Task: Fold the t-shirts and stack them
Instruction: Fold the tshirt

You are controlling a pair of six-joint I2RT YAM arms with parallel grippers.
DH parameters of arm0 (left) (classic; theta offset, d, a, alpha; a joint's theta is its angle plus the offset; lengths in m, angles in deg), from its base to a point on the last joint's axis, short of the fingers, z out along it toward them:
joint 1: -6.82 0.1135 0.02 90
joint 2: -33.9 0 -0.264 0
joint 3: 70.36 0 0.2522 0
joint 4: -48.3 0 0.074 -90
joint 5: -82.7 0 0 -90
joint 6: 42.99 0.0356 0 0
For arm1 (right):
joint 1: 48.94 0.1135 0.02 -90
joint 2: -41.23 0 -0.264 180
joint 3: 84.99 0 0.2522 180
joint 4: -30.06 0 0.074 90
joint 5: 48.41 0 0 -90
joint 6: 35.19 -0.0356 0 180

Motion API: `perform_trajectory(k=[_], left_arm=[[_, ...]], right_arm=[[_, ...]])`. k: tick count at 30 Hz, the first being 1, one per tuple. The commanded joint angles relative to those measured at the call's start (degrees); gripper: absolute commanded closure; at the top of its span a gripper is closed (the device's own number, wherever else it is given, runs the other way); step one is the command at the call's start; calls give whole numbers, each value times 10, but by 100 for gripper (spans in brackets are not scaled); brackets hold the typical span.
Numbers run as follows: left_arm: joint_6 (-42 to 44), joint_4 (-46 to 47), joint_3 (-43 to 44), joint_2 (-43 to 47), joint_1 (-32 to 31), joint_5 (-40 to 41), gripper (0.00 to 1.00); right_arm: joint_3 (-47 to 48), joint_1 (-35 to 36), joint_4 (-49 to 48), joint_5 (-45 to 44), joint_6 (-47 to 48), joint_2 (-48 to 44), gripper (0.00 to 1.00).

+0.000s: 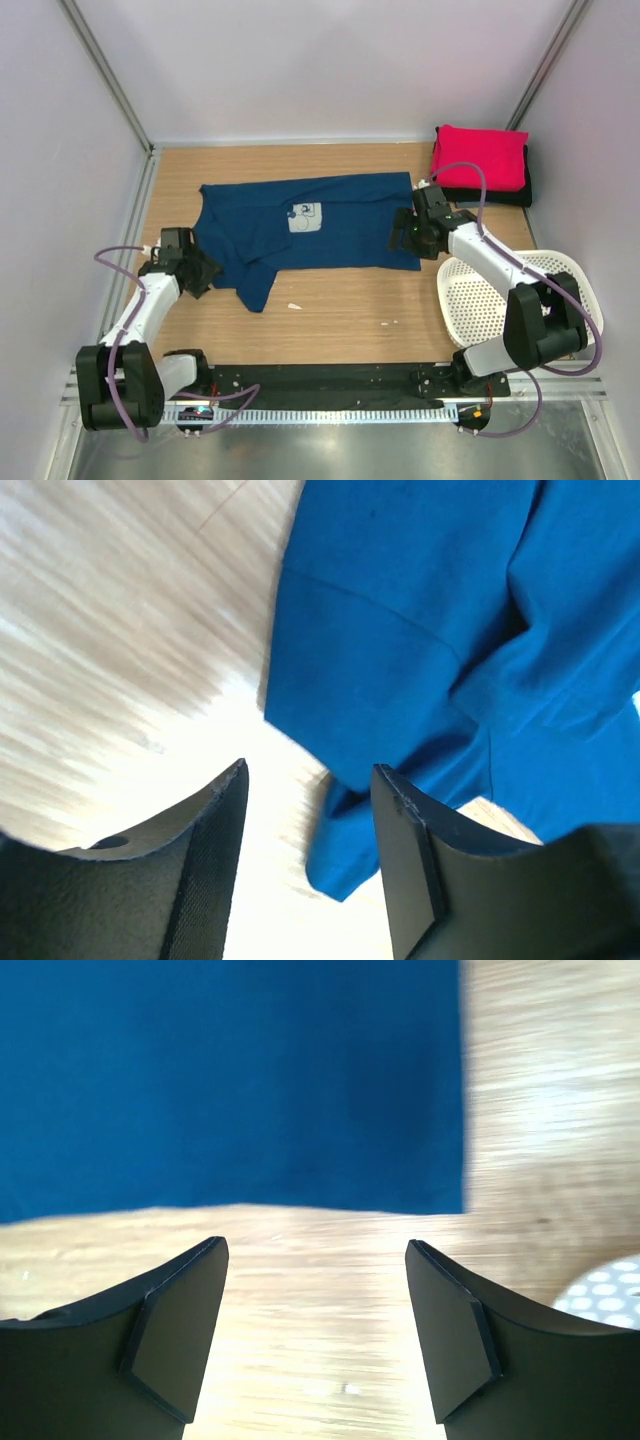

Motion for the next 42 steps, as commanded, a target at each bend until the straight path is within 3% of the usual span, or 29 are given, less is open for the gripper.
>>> perform_trajectory(k=[1,5,14,17,18,21,22,30,38,40,41,42], left_arm=[[-8,48,2,-23,2,9,48],[-8,89,-6,-64,3,21,52],[-11,113,-5,-120,1,32,59],[-7,112,9,-134,2,24,74],[-5,108,14,-134,1,23,86],[0,54,42,-110,0,31,100],[4,40,52,-102,-1,37,100],[56,-92,161,-76,-9,27,100],[47,-120,158,-83,-18,39,90],[51,-114,155,-89,-19,57,74],[53,-113,152,-98,-19,60,58],[52,-110,147,-101,-21,61,51]], right_arm=[[18,58,-18,5,-11,-16,23],[24,98,-8,-45,-20,10,23],[27,101,-3,-64,-27,16,23],[30,101,-1,-66,-26,23,23],[34,101,1,-68,-26,26,23],[36,101,11,-81,-27,30,23],[36,101,14,-98,-32,32,23],[30,97,24,-126,-38,45,22],[25,95,18,-126,-36,54,22],[21,94,18,-128,-35,53,22],[20,94,19,-128,-35,51,22],[18,94,19,-128,-35,50,22]])
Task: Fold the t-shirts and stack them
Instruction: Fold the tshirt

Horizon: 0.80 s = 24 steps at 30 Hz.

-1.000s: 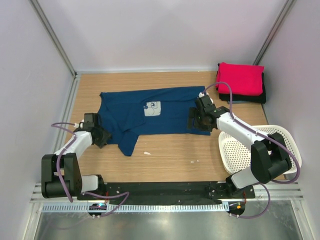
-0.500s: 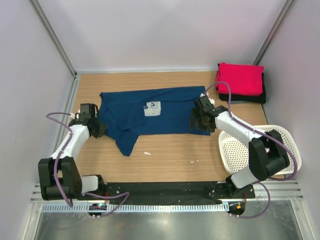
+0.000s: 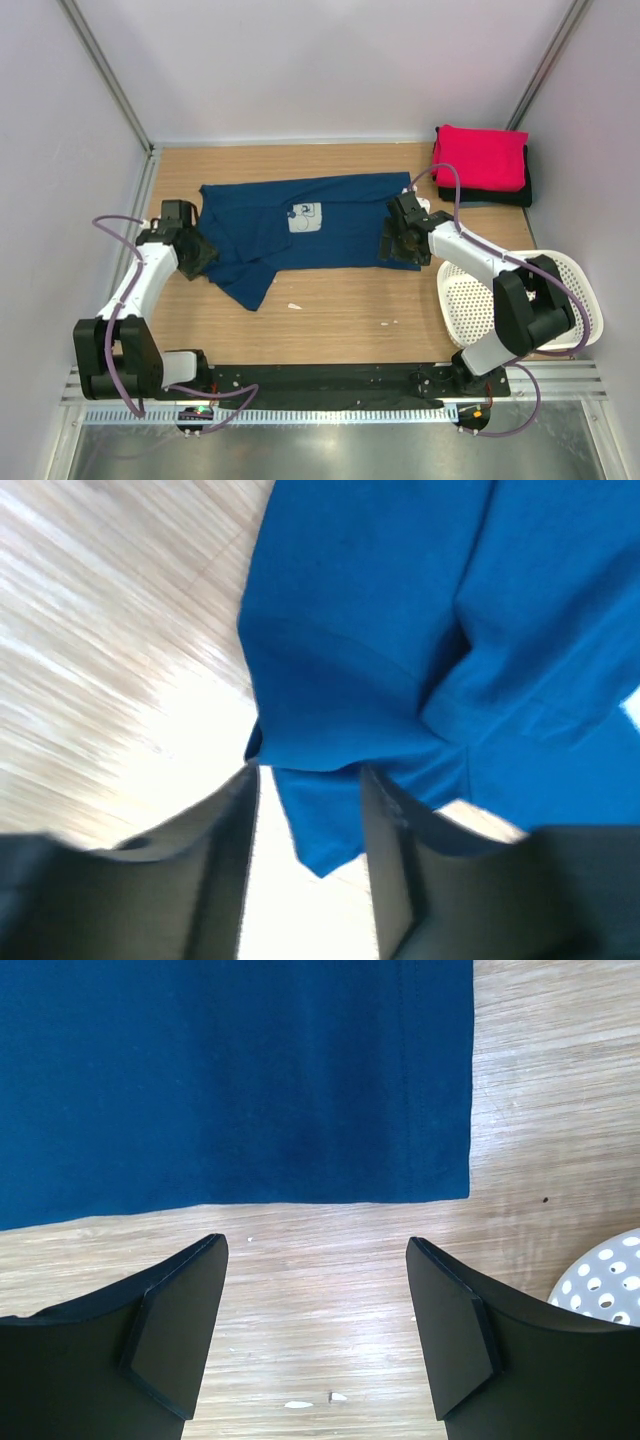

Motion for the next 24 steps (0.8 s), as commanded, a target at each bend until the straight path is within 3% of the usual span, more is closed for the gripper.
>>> perform_trajectory(k=[1,2,6,12,17,24], left_arm=[[2,-4,-12,-14,-4,27,46],[1,-3,-25,-15,-4,28,41],[-30,-15,-53,54,-9,14,39],[-101,-2,-137,155,-53,14,46],[-120,51,-157,105,-65,10,53],[-124,140,-158,32,-84,28,55]], right_arm=[[6,-1,-4,-17,-4,-4,22],[6,-2,-1,-17,-4,-6,22],[5,-2,10,-25,-1,-20,22],[5,-2,16,-25,-2,-21,22],[24,-2,20,-17,8,2,22],[29,-2,23,-31,13,3,21]])
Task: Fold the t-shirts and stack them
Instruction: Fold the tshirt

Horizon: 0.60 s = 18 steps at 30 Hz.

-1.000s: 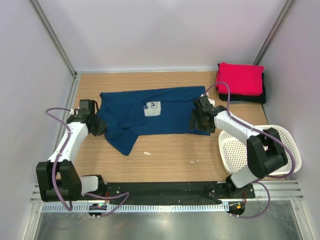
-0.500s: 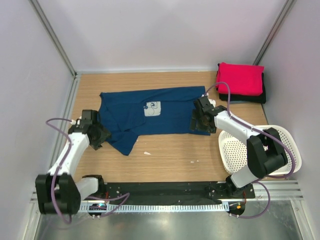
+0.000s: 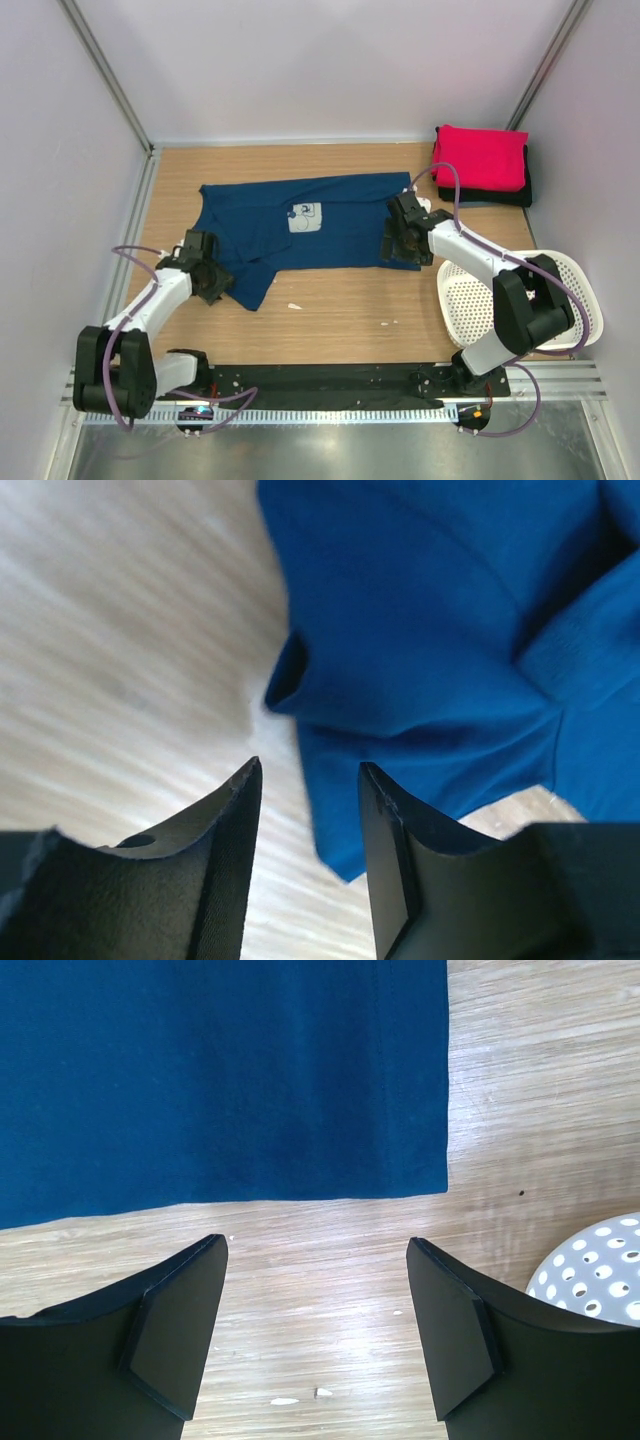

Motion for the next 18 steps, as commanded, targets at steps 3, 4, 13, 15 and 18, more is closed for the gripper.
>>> perform_trajectory(k=[3,4,13,15,18], left_arm=[[-7,80,14,-62,-20,27,63],[-7,79,16,-68,-23,35,66],[-9,-125,111,-29,-80,126,100],[-12,-187,135,-20,-97,148,100],[-47,-259,158,-7,-116,166,100]], right_arm=[[16,-2,6,-18,5,-6,21],[12,-1,6,-23,2,-10,21],[4,-6,17,-39,-1,-29,21],[3,-7,17,-38,-3,-29,21],[3,-7,19,-41,-5,-26,21]])
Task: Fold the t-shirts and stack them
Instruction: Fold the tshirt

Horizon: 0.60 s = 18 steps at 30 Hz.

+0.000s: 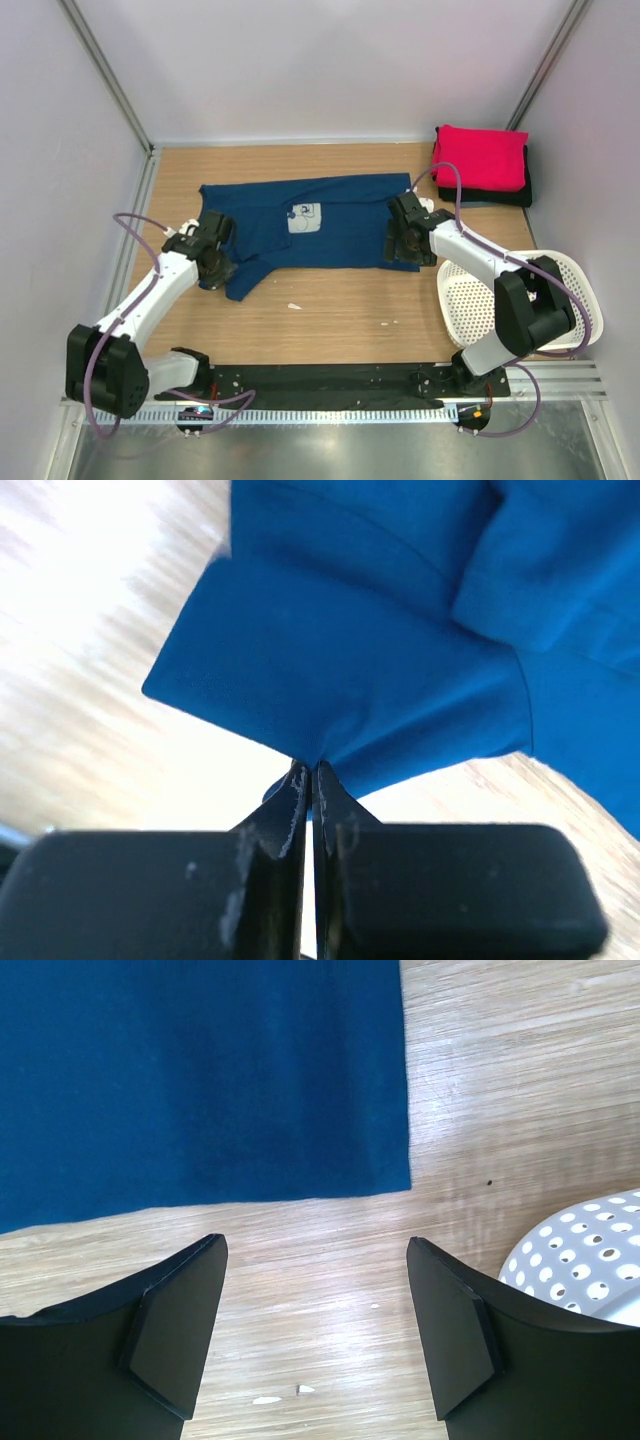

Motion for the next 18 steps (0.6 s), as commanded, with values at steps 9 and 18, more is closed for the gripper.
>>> perform_trajectory(k=[9,18], left_arm=[[-138,-153,-22,42,-58,28,33],[-130,-99,-73,78,11,28,16]], right_arm=[[-2,-5,-3,-9,-5,-10,21],[6,-5,6,-6,5,-15,21]])
